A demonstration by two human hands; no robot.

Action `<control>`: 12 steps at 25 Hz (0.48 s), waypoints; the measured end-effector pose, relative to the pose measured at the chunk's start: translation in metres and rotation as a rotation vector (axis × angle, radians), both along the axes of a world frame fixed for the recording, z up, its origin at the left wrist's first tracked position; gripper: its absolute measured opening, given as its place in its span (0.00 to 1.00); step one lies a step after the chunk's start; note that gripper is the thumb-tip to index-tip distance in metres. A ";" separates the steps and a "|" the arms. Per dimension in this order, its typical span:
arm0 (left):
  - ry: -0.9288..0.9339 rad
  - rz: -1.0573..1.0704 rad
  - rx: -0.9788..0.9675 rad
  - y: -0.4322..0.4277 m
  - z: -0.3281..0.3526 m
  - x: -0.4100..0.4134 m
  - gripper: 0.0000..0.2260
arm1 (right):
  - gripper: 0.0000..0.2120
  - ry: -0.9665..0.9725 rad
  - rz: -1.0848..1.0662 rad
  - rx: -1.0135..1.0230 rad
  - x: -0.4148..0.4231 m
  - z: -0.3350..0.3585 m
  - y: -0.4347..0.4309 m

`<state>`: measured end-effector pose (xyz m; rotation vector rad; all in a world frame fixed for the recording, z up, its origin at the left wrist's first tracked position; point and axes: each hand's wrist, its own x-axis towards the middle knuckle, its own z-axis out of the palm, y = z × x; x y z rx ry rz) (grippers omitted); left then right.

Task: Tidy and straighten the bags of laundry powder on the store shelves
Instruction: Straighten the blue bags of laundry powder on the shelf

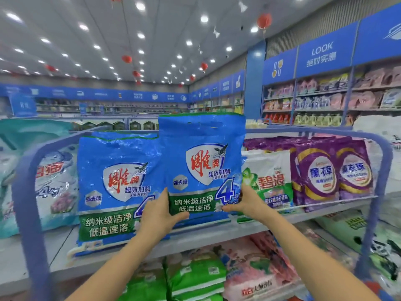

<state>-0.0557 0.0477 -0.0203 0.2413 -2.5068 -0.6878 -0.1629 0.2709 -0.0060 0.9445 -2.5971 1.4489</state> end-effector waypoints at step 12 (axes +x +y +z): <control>-0.295 0.183 -0.213 0.017 0.015 0.010 0.25 | 0.12 -0.051 0.260 0.198 -0.035 -0.003 0.001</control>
